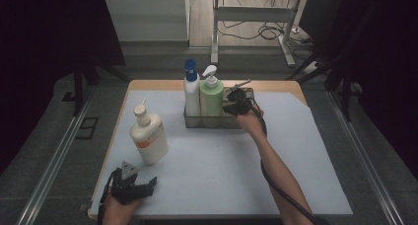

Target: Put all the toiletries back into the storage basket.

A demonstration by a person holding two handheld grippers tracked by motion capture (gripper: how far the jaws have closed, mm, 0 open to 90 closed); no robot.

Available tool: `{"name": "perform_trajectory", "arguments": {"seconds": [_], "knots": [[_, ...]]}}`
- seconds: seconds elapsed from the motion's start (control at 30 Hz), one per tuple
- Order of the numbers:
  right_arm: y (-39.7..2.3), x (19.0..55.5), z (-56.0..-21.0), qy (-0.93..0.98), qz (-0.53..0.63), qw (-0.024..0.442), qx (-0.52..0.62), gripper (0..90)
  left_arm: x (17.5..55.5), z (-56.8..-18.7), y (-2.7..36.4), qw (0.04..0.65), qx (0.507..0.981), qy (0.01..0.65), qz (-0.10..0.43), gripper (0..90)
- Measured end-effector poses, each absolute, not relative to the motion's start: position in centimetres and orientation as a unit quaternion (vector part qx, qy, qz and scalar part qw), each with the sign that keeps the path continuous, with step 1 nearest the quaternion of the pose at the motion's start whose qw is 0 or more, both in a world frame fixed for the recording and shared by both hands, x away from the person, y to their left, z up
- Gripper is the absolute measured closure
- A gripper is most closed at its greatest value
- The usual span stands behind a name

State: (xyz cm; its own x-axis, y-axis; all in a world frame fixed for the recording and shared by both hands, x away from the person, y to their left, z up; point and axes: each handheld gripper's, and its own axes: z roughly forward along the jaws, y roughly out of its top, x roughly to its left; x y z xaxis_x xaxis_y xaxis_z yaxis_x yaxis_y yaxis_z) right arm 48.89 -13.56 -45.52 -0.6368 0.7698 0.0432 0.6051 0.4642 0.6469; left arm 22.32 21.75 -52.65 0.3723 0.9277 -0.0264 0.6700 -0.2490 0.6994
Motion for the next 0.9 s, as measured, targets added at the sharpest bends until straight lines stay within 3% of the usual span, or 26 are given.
{"name": "perform_trajectory", "arguments": {"seconds": [0.47,0.9], "knots": [[-13.7,48.6,-45.6,0.846,0.321,0.125,0.407,89.5,22.3,-52.7,21.7,0.32,0.764,0.523,0.202,12.2],[-14.5,47.6,-44.5,0.844,0.334,0.138,0.397,77.1,22.3,-52.7,21.7,0.32,0.764,0.523,0.202,12.2]]}}
